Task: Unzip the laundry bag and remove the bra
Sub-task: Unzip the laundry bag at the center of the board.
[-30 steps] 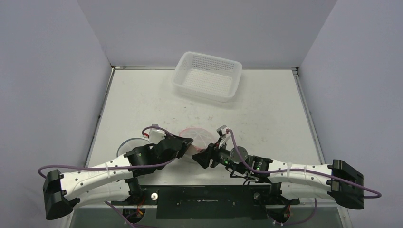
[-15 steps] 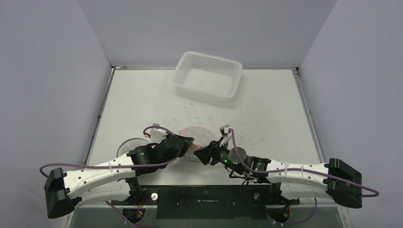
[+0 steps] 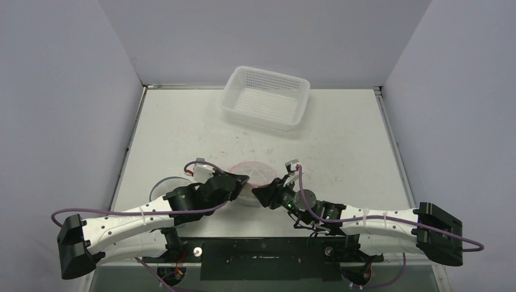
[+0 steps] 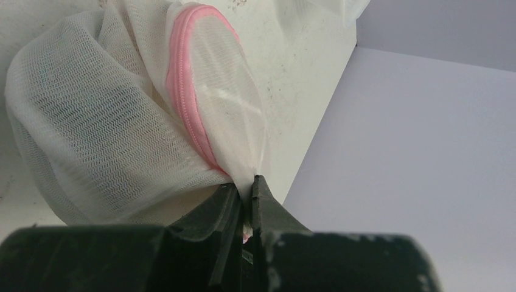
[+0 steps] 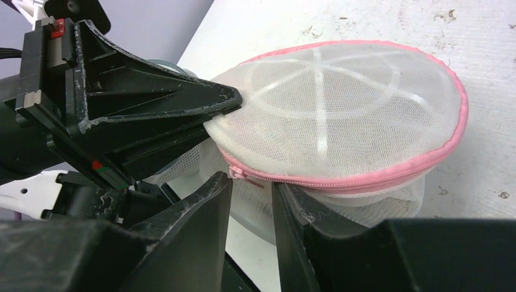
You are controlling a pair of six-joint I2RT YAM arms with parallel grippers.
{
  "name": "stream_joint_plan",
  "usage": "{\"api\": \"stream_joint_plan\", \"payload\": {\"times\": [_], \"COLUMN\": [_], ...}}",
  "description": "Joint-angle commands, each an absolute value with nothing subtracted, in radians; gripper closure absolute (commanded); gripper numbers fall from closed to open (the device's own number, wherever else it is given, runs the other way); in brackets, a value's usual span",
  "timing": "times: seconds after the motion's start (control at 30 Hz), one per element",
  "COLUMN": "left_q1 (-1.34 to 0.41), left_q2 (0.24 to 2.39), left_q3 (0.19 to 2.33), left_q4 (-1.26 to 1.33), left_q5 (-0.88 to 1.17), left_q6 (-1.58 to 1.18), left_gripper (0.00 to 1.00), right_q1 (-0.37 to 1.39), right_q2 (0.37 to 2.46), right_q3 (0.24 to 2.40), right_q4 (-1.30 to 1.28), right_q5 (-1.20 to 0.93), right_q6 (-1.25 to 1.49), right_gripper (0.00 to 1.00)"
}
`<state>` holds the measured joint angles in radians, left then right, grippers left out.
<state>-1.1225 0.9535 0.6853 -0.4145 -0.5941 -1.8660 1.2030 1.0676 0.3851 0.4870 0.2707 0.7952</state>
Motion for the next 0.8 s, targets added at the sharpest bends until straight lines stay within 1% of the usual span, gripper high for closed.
{"api": "stream_joint_plan", "payload": {"times": [0.0, 0.13, 0.3, 0.47, 0.63, 0.77], "left_q1": [-1.131, -1.131, -1.131, -1.131, -1.131, -1.131], "left_q2": [0.955, 0.956, 0.956, 0.956, 0.947, 0.941], "left_q3": [0.72, 0.719, 0.715, 0.707, 0.703, 0.701], "left_q4": [-0.374, -0.374, -0.373, -0.37, -0.373, -0.38], "left_q5": [-0.547, -0.547, -0.548, -0.545, -0.554, -0.563], "left_q6": [-1.86, -1.861, -1.861, -1.864, -1.866, -1.867], "left_gripper": [1.0, 1.0, 1.0, 1.0, 1.0, 1.0], "right_q1": [1.192, 1.192, 1.19, 1.191, 1.19, 1.191], "right_q2": [1.068, 1.069, 1.062, 1.046, 1.022, 0.992], "right_q3": [0.391, 0.383, 0.376, 0.359, 0.347, 0.341], "right_q4": [0.607, 0.623, 0.622, 0.618, 0.568, 0.48], "right_q5": [0.341, 0.33, 0.317, 0.306, 0.281, 0.297], "right_q6": [0.78, 0.781, 0.777, 0.775, 0.764, 0.753], "right_gripper": [0.7, 0.75, 0.87, 0.94, 0.95, 0.95]}}
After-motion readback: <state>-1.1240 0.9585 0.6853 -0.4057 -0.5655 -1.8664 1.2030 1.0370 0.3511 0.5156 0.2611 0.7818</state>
